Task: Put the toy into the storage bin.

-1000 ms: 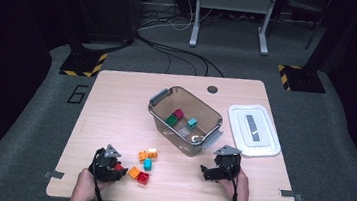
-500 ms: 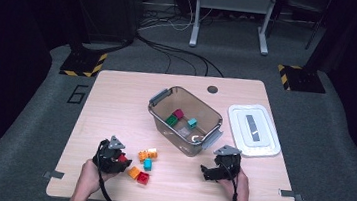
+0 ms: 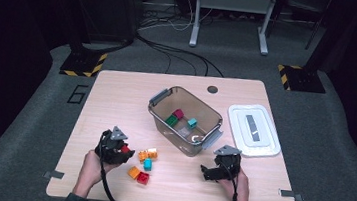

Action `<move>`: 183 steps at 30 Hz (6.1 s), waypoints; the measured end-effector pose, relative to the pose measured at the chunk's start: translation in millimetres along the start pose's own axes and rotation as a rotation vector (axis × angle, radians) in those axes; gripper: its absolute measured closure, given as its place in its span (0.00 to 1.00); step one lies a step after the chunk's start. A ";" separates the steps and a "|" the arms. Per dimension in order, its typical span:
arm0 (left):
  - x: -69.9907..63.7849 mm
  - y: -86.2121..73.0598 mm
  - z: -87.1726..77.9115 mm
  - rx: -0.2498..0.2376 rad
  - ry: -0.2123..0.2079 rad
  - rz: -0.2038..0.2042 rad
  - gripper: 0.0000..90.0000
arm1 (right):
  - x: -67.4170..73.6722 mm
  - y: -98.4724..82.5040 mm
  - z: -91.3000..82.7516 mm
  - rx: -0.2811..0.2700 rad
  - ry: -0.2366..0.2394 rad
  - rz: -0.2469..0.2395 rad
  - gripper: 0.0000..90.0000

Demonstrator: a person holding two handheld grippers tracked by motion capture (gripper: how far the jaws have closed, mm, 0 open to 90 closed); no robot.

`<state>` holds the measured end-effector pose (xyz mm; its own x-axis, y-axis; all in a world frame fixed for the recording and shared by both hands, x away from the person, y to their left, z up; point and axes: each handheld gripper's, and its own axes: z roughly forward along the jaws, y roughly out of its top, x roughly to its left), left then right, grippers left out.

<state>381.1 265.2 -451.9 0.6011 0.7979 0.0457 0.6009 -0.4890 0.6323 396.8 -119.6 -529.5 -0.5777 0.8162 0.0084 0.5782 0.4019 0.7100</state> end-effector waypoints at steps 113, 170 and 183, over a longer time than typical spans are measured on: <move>8.4 200.6 29.4 -0.003 -0.029 0.093 0.53 | -0.8 -0.3 0.0 0.000 0.001 -0.011 0.00; 15.2 12.3 -7.4 -0.050 0.021 -0.062 0.02 | -0.6 -0.4 -0.2 -0.001 -0.003 -0.011 0.00; 6.4 -20.3 6.9 -0.010 -0.005 -0.071 0.02 | -0.3 -0.2 -0.1 -0.001 -0.004 -0.006 0.00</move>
<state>376.5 277.8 -469.7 0.5600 0.8285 -0.0031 0.6367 -0.4280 0.6414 396.8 -120.0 -529.6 -0.5788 0.8154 0.0012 0.5742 0.4066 0.7106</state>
